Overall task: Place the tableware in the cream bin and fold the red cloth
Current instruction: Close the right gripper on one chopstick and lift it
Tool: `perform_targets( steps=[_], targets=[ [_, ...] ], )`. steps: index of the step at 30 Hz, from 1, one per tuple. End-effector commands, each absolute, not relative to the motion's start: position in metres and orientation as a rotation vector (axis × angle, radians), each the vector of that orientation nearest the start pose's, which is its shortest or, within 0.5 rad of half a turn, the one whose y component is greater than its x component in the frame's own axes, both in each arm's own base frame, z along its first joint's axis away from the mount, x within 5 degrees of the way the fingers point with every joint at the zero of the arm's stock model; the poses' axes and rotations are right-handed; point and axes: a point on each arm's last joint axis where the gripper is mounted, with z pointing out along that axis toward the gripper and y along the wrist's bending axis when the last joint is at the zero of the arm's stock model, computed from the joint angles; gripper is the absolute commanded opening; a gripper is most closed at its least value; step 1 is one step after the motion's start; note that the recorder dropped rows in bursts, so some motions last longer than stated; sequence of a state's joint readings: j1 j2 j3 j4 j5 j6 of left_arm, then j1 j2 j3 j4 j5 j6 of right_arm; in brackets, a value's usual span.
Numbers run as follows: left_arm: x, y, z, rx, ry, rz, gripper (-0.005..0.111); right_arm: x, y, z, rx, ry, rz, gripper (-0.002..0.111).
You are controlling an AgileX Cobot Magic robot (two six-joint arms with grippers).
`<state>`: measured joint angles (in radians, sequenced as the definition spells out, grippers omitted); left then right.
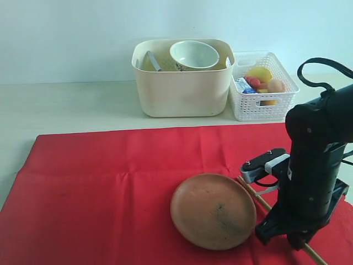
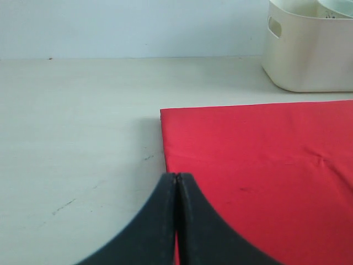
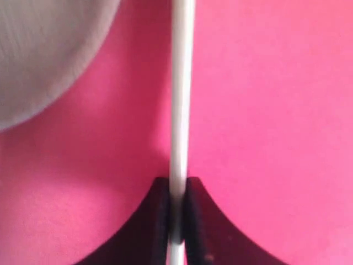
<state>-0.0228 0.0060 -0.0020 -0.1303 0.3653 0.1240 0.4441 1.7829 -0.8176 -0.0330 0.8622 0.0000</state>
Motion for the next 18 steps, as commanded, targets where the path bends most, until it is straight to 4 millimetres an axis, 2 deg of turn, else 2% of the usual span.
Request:
perform_targets(
  steps=[1, 8, 18],
  targets=[
    [0.053, -0.006, 0.181, 0.056, 1.836, -0.067, 0.000, 0.233, 0.107, 0.143, -0.770, 3.133, -0.117, 0.000],
    [0.053, -0.006, 0.181, 0.056, 1.836, -0.067, 0.000, 0.231, 0.105, 0.183, -0.735, 2.945, -0.065, 0.000],
    [0.053, -0.006, 0.181, 0.056, 1.836, -0.067, 0.000, 0.239, 0.114, 0.246, -0.625, 2.535, 0.131, 0.000]
  ],
)
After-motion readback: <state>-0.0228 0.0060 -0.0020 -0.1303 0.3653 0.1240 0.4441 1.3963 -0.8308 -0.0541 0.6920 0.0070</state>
